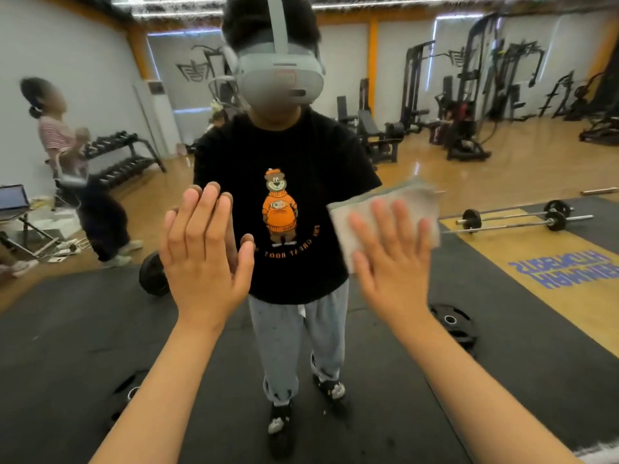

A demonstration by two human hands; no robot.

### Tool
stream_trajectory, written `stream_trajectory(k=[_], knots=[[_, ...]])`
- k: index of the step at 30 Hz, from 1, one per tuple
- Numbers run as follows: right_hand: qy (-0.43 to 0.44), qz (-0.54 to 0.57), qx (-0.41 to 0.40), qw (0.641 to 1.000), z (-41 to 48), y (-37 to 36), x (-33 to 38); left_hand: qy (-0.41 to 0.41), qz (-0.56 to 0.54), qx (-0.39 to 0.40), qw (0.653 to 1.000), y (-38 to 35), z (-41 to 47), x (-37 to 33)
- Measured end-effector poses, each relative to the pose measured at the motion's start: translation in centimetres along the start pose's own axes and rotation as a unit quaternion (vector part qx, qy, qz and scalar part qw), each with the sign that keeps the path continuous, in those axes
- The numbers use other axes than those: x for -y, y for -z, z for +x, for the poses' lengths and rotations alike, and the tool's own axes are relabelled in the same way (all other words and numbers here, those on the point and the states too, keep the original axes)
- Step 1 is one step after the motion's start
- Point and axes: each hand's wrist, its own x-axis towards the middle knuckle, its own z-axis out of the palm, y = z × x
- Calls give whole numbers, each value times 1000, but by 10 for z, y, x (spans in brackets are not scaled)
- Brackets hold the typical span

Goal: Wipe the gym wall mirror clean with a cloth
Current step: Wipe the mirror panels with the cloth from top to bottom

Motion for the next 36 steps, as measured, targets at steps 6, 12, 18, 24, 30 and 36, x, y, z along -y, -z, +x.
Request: stream_trajectory(k=[6,12,18,24,30,36], knots=[[-48,-13,-44,998,3,16,-87,5,4,-4,1000,-2,0,-1],[-197,38,-34,979,4,7,-13,-2,0,-4,1000,-2,-2,-1],[19,9,37,999,-13,-2,31,-6,2,4,1000,-2,-1,0],[-76,-5,-41,996,76,33,-29,-6,5,-1,1000,-2,-1,0],[-138,6,-63,988,62,30,-58,-6,-1,-3,1000,0,1,-2],[-181,2,-8,984,-74,-4,-53,-2,-6,1,1000,2,1,-4]])
